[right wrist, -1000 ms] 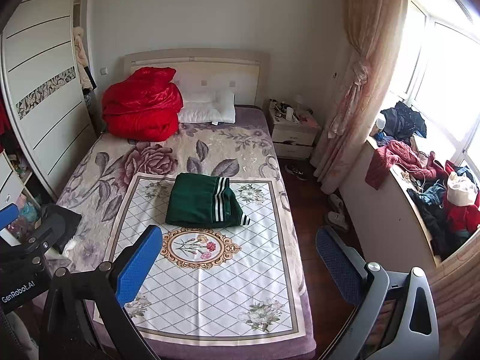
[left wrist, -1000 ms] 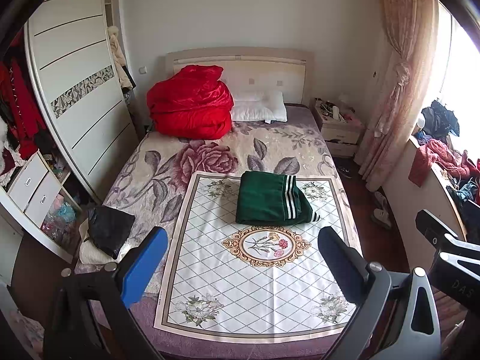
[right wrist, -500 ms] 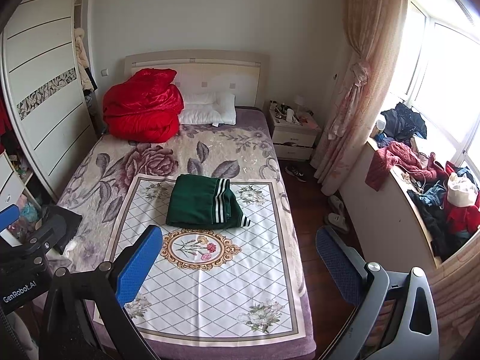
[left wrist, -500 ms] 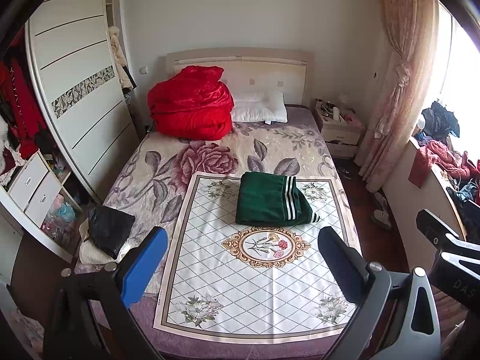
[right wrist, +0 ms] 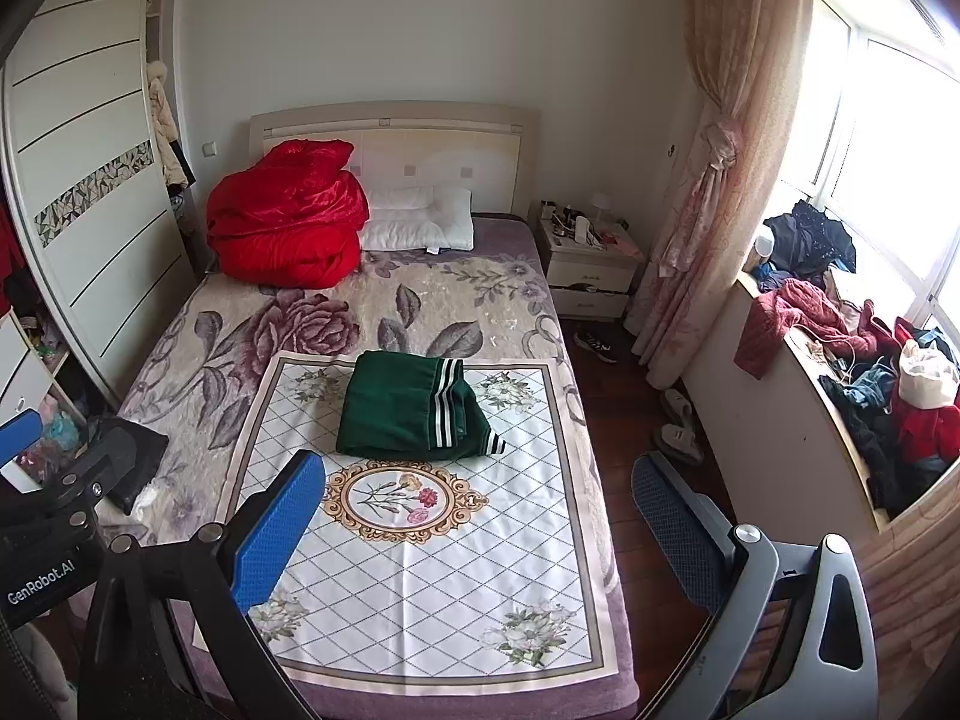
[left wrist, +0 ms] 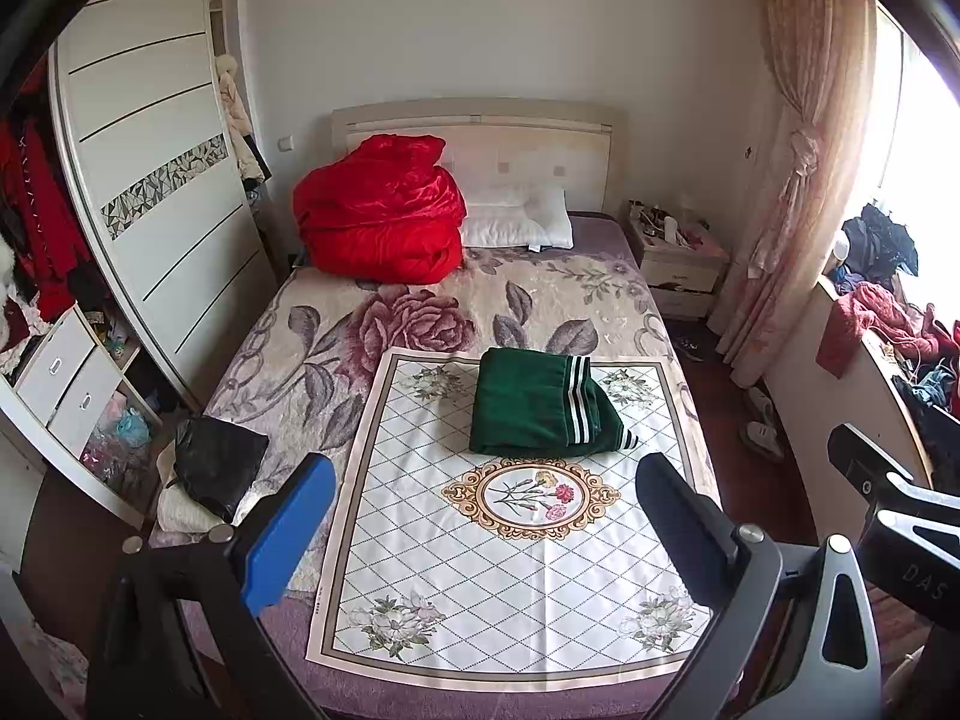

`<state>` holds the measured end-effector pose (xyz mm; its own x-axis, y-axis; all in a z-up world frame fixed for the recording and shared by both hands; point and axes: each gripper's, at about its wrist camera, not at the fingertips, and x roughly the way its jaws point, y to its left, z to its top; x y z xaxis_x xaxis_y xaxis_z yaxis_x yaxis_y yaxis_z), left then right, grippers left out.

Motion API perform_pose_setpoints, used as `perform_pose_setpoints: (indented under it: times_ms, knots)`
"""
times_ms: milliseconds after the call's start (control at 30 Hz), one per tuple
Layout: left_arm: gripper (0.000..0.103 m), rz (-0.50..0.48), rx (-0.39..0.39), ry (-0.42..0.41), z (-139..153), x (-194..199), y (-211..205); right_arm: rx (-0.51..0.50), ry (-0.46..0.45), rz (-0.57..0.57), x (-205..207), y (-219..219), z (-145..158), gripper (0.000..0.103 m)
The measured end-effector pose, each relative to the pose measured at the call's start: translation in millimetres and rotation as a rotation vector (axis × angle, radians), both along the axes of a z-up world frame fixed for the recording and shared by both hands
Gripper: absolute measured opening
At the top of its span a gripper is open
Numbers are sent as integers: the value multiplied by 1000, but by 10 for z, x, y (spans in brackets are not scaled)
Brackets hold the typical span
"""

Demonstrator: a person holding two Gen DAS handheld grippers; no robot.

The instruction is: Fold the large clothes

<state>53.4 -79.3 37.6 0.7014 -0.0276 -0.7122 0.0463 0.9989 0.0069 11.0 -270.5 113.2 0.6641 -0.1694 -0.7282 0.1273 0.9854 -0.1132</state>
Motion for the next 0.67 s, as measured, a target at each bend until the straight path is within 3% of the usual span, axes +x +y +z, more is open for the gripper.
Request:
perform_pose_setpoints:
  times_ms: [667]
  knots:
    - [102, 7, 2, -9, -23, 13, -18, 14, 2, -13, -110, 49, -99, 103]
